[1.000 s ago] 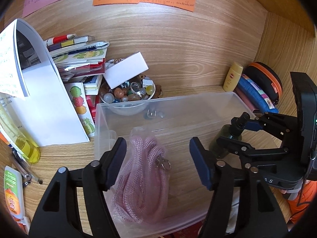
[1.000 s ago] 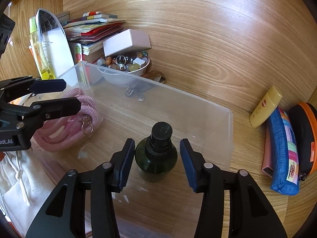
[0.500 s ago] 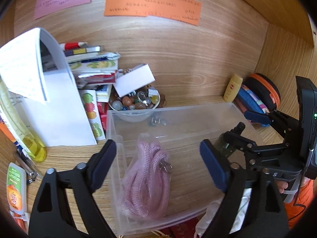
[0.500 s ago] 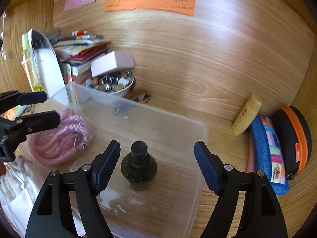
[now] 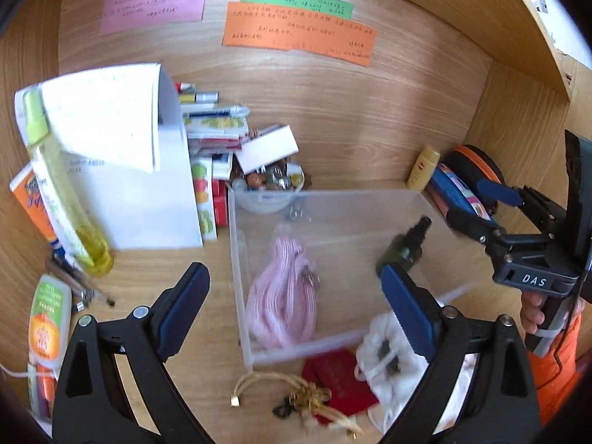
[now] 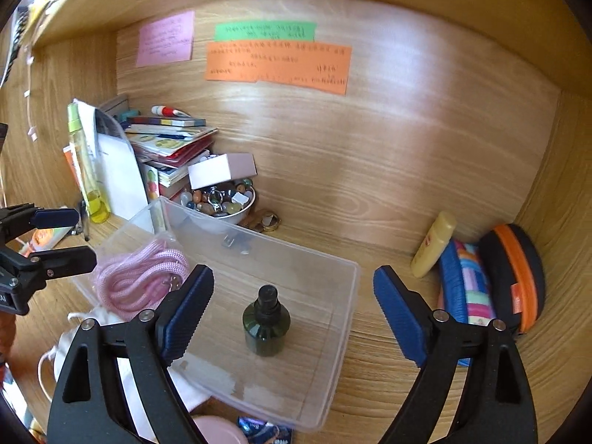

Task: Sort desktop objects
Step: 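Lower the green spray bottle into the clear box and open the right gripper, then grasp the white drawstring pouch with left gripper while right grasps the pink compact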

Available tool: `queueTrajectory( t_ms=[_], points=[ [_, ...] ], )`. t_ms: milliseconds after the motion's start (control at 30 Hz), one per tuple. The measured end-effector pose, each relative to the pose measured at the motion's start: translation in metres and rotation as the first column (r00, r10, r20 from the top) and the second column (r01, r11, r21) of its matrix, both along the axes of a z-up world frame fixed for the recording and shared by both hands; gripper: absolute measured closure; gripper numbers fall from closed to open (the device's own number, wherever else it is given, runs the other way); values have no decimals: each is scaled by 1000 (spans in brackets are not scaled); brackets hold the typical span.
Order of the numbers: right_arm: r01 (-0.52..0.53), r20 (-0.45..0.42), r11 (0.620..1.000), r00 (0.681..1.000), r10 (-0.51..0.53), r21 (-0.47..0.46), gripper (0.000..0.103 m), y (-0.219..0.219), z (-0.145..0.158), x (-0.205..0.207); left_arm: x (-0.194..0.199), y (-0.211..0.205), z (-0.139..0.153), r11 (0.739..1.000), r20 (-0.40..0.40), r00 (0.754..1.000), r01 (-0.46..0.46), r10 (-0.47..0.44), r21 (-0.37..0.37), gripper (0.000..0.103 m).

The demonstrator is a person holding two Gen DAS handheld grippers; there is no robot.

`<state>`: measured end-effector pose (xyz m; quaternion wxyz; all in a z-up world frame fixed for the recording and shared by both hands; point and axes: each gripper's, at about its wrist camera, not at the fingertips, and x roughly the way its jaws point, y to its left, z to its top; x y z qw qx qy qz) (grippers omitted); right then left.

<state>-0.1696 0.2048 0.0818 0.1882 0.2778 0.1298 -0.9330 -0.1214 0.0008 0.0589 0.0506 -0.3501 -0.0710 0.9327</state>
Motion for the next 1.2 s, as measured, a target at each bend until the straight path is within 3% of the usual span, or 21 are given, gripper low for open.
queueTrajectory(
  t_ms=[100,267,433,633,767,933,1200],
  points=[
    [0,-15,1000,1000,0,15,16,4,-1,13,12,-2,-3,999,28,999,16,-17,28,8],
    [15,-9,998,1000,-15,61,16,15,-10,31,37,-2,-7,999,15,1000,-23,23,-38,8],
    [41,0,994,999,-41,99,16,32,-24,51,51,-3,-13,1000,52,998,-20,20,3,8],
    [94,63,994,993,-98,59,16,60,-45,67,61,16,-17,998,80,996,38,-41,43,8],
    [126,121,992,984,-128,17,16,78,-62,76,63,33,-21,993,101,990,90,-98,75,8],
    [135,160,989,977,-142,53,16,84,-80,84,56,55,-31,986,142,979,131,-145,105,8],
    [89,183,996,979,-87,-1,16,93,-78,87,32,80,-43,981,197,965,152,-173,118,8]
  ],
)
